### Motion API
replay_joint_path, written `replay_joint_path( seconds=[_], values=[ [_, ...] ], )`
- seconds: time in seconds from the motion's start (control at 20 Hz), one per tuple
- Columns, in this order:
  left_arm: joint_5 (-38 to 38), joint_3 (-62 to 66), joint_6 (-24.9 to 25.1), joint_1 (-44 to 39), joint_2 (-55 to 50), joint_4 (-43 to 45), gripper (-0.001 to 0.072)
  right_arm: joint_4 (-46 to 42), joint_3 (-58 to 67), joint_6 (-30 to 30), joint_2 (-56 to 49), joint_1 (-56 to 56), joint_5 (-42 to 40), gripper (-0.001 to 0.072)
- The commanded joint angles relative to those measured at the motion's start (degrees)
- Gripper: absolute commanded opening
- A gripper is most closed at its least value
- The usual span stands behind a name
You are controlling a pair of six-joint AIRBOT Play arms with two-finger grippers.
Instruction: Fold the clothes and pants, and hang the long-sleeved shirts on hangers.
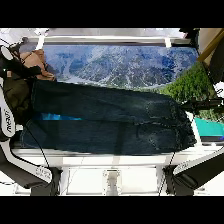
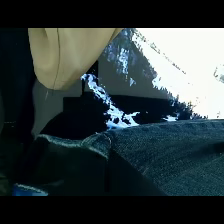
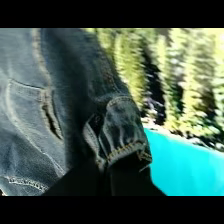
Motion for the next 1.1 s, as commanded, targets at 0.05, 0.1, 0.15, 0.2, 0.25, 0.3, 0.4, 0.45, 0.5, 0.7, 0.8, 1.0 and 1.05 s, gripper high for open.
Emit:
replay_joint_path(
  seconds=[0.05, 0.1, 0.15, 0.2, 0.25, 0.3, 0.4, 0.45, 0.5, 0.7, 0.8, 1.0, 1.05],
  values=[
    [0.3, 0.0, 0.0, -0.1, 0.1, 0.0, 0.0016, 4.1, 1.6, -3.8, 0.2, 0.3, -1.3, 0.0061],
    [0.6, 0.0, 0.0, -0.1, 0.2, 0.0, 0.0016, 3.7, 2.8, -3.6, 0.7, 0.3, -3.3, 0.0061],
    [0.8, 0.1, 0.0, -0.1, 0.3, 0.2, 0.0016, 3.0, 4.2, -2.6, 1.1, 0.3, -5.4, 0.0061],
    [1.2, 0.1, 0.0, -0.1, 0.7, 1.1, 0.0016, 1.4, 5.7, -0.3, 1.7, 0.3, -8.3, 0.0061],
    [1.9, 0.1, 0.0, -0.1, 1.2, 2.5, 0.0016, -1.1, 6.8, 2.5, 2.3, 0.3, -10.7, 0.0061],
    [2.7, 0.1, -0.8, -0.1, 1.7, 4.5, 0.0016, -4.3, 7.7, 5.4, 2.9, 0.3, -13.0, 0.0060],
    [5.5, 0.0, -3.7, -0.1, 2.6, 8.0, 0.0016, -7.7, 8.0, 8.5, 4.1, 0.3, -17.1, 0.0060],
    [7.1, 0.0, -3.9, -0.2, 2.6, 8.3, 0.0016, -7.9, 7.9, 8.7, 4.2, 0.3, -18.3, 0.0060],
    [9.2, 0.0, -4.6, -0.3, 2.4, 8.4, 0.0016, -8.2, 7.9, 9.9, 4.2, 0.3, -19.5, 0.0060],
    [14.5, 0.0, -7.3, -0.5, 0.1, 8.4, 0.0015, -7.6, 7.9, 14.6, 4.1, 0.9, -26.8, 0.0060],
    [15.7, 0.0, -7.3, -1.0, -2.1, 8.3, 0.0016, -7.3, 7.9, 13.4, 4.0, 2.7, -29.1, 0.0061],
    [16.6, 0.0, -7.3, -2.8, -7.7, 8.3, 0.0077, -7.2, 7.9, 13.1, 2.9, 7.5, -35.3, 0.0115],
    [17.4, 0.0, -7.9, -3.1, -8.5, 8.3, 0.0409, -7.2, 7.9, 13.3, 2.8, 8.4, -36.4, 0.0327]
  ],
)
